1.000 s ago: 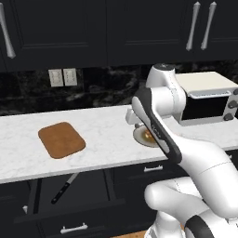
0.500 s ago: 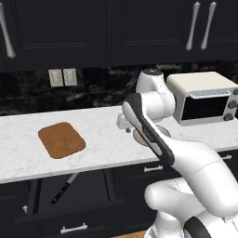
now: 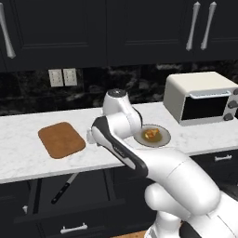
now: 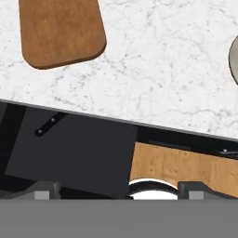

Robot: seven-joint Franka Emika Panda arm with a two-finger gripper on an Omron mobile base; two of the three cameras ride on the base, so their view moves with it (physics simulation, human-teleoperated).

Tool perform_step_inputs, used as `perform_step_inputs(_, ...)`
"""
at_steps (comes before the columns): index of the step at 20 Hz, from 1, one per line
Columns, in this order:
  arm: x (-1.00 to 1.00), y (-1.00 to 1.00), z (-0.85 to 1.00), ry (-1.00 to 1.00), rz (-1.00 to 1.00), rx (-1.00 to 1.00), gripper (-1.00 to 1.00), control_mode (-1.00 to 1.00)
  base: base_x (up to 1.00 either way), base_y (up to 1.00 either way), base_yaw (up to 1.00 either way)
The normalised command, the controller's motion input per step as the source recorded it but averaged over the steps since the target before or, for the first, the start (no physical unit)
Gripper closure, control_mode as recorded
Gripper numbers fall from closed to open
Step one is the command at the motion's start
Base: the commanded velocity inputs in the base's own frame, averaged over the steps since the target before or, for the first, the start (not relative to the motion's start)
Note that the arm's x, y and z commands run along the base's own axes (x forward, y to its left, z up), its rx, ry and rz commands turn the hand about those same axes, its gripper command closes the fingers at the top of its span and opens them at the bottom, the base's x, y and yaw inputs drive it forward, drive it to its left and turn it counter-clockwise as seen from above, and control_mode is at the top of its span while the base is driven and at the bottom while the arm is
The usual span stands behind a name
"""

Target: Pick up the knife from the drawer and place it on the cutting board. Then place the meat from the plate to the cutting board.

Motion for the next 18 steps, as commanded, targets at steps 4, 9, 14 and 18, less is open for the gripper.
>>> perform_step_inputs(4, 0.0, 1.0, -0.25, 0.0, 0.0, 0.0, -1.0, -1.0, 0.0, 0.0, 0.0)
perform_step_inputs(9, 0.0, 0.97, -0.18, 0.0, 0.0, 0.03, -1.0, -1.0, 0.0, 0.0, 0.0)
perform_step_inputs(14, 0.0, 0.59, -0.15, 0.0, 0.0, 0.16, -1.0, -1.0, 0.0, 0.0, 0.0)
perform_step_inputs(18, 0.0, 0.04, -0.03, 0.14, 0.0, 0.04, -1.0, -1.0, 0.0, 0.0, 0.0)
